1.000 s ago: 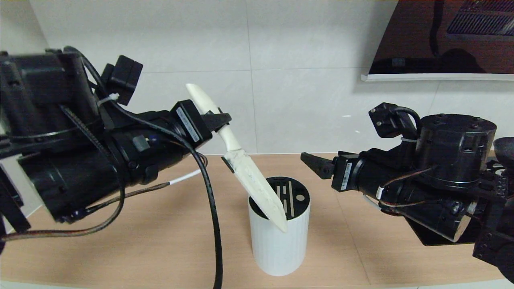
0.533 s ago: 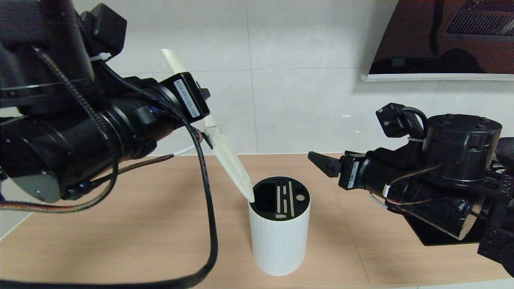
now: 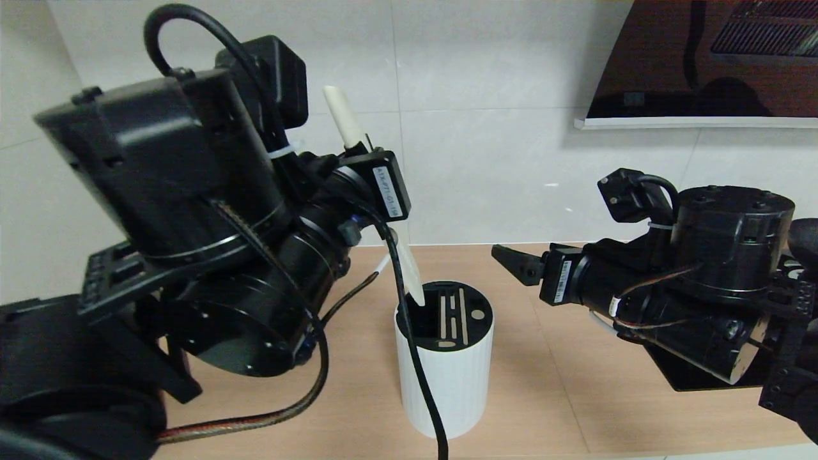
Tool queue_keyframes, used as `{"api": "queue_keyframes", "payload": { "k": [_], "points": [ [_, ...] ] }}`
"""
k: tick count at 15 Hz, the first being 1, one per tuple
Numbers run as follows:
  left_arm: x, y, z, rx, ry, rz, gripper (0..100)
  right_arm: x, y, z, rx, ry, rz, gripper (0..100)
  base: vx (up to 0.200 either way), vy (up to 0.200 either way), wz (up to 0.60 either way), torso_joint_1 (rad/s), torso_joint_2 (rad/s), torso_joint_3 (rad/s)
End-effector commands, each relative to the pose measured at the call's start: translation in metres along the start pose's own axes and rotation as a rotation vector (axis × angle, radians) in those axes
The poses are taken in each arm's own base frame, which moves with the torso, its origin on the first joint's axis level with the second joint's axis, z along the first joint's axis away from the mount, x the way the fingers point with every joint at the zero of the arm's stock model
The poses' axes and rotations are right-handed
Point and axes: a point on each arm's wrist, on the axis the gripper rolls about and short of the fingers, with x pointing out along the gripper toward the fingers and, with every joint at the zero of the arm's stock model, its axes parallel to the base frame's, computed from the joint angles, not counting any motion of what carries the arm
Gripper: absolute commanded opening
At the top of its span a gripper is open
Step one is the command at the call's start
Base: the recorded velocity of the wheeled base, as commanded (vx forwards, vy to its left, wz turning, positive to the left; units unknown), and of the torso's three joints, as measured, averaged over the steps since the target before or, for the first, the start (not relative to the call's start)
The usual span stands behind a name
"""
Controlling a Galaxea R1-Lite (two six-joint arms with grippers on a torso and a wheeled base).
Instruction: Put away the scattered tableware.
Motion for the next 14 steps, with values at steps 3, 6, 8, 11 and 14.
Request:
{"api": "queue_keyframes", "payload": {
  "k": [3,6,8,11,14],
  "points": [
    [0.005,-0.006,-0.031,0.07,0.036,-0.004,0,0.003,0.0,-0.003,-0.003,0.012,-0.002,100,0.0,0.0,0.0,0.0,0.0,0.0],
    [0.009,-0.008,-0.041,0.082,0.054,-0.002,0,0.003,0.0,-0.003,-0.002,0.011,-0.002,100,0.0,0.0,0.0,0.0,0.0,0.0],
    [0.014,-0.012,-0.051,0.075,0.046,-0.002,0,0.002,0.0,-0.003,-0.002,0.008,-0.001,100,0.0,0.0,0.0,0.0,0.0,0.0],
    [0.017,-0.014,-0.056,0.068,0.033,-0.005,0,0.002,0.0,-0.002,-0.001,0.006,-0.001,100,0.0,0.0,0.0,0.0,0.0,0.0],
    [0.017,-0.014,-0.057,0.069,0.034,-0.003,0,0.002,0.0,-0.003,-0.002,0.008,-0.001,100,0.0,0.0,0.0,0.0,0.0,0.0]
  ]
}}
